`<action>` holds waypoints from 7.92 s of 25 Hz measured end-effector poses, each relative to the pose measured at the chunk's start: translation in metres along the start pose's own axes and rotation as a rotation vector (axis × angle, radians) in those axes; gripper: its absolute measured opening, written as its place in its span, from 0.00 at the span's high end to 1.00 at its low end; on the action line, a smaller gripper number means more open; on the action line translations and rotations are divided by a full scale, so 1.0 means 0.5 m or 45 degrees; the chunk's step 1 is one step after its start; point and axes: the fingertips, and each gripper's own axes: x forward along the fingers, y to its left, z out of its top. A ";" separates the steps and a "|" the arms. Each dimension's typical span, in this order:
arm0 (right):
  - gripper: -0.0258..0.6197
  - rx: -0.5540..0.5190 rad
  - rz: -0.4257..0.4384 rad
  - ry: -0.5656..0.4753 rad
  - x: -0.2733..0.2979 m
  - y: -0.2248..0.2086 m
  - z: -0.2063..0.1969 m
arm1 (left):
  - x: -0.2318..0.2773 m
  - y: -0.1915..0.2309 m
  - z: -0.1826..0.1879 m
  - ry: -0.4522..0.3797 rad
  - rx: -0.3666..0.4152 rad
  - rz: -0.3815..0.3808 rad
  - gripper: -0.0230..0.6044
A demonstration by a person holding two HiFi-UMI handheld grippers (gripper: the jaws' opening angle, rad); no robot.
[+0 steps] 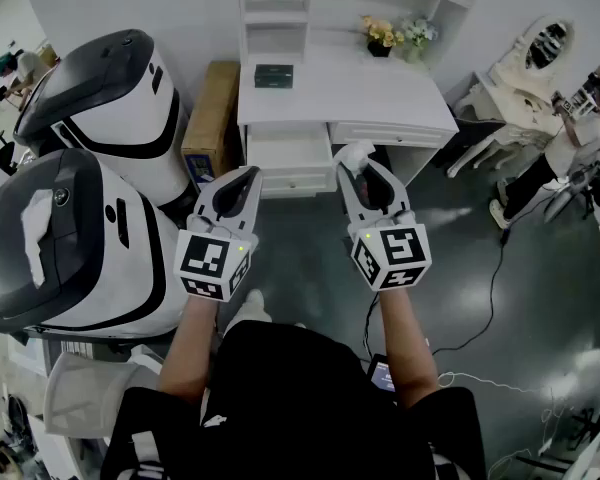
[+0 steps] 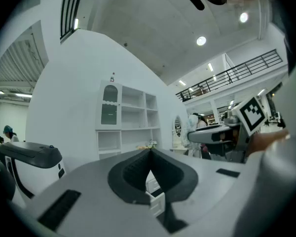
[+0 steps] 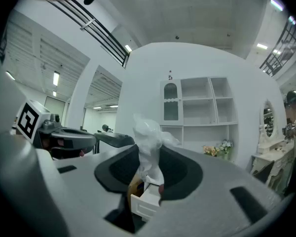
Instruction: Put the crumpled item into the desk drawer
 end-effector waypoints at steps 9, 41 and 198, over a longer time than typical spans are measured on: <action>0.78 0.011 0.004 -0.002 -0.022 0.002 -0.003 | -0.013 -0.018 -0.001 0.004 -0.001 0.009 0.95; 0.78 0.027 0.056 0.004 0.096 -0.048 -0.027 | 0.092 0.036 -0.023 0.022 0.009 0.041 0.95; 0.77 -0.288 0.828 1.540 0.801 -0.165 -1.042 | 0.764 0.514 -0.706 0.748 -0.347 0.083 0.95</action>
